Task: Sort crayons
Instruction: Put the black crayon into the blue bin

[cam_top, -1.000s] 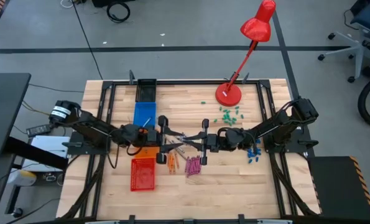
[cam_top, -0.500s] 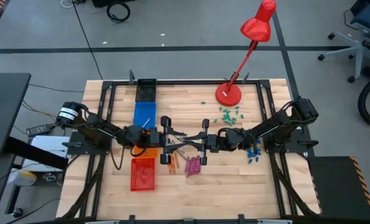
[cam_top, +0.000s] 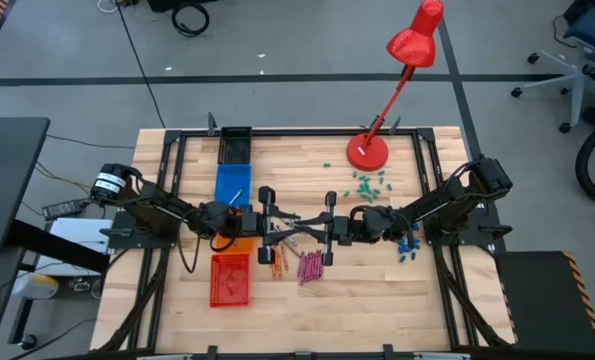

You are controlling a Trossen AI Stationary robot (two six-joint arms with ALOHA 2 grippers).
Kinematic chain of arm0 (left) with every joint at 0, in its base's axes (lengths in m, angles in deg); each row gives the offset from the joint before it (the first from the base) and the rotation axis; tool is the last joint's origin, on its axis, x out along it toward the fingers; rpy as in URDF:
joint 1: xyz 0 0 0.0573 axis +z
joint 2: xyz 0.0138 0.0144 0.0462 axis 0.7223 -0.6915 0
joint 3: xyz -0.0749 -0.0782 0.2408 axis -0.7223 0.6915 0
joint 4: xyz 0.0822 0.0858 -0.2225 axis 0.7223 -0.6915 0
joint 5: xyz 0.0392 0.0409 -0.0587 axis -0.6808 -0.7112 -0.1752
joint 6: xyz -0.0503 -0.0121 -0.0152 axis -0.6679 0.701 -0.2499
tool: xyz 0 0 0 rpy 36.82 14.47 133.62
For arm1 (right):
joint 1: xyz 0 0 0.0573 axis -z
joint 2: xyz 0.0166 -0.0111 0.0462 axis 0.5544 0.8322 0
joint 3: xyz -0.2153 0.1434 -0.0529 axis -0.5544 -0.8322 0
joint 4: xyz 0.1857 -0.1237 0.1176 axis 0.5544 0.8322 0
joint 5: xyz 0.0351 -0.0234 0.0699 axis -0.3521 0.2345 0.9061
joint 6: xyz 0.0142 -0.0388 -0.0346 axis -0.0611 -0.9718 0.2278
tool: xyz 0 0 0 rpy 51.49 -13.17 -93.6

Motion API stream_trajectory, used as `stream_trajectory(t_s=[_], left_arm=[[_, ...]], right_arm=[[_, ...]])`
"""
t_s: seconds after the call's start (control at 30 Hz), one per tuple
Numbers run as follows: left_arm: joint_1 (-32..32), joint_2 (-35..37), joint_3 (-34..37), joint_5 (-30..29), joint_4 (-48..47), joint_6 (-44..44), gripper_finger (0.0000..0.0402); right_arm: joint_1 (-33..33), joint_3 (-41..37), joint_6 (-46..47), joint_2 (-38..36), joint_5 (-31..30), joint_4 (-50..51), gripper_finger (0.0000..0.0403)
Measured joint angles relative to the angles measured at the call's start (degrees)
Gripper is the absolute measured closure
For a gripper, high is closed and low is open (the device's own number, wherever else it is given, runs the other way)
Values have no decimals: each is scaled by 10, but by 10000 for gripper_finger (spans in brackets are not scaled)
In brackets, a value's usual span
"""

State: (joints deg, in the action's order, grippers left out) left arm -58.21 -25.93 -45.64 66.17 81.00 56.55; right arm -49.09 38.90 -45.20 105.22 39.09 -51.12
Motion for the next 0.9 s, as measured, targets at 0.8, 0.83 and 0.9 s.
stream_trajectory(t_s=[0.8,0.83,0.9], left_arm=[[13,-1,0,-2,-28,-32,365],[13,-1,0,-2,-28,-32,365],[13,-1,0,-2,-31,-32,370]], right_arm=[[-3,0,-11,0,-51,17,322],[-4,0,-11,0,-59,17,312],[-6,0,-14,0,-72,17,292]])
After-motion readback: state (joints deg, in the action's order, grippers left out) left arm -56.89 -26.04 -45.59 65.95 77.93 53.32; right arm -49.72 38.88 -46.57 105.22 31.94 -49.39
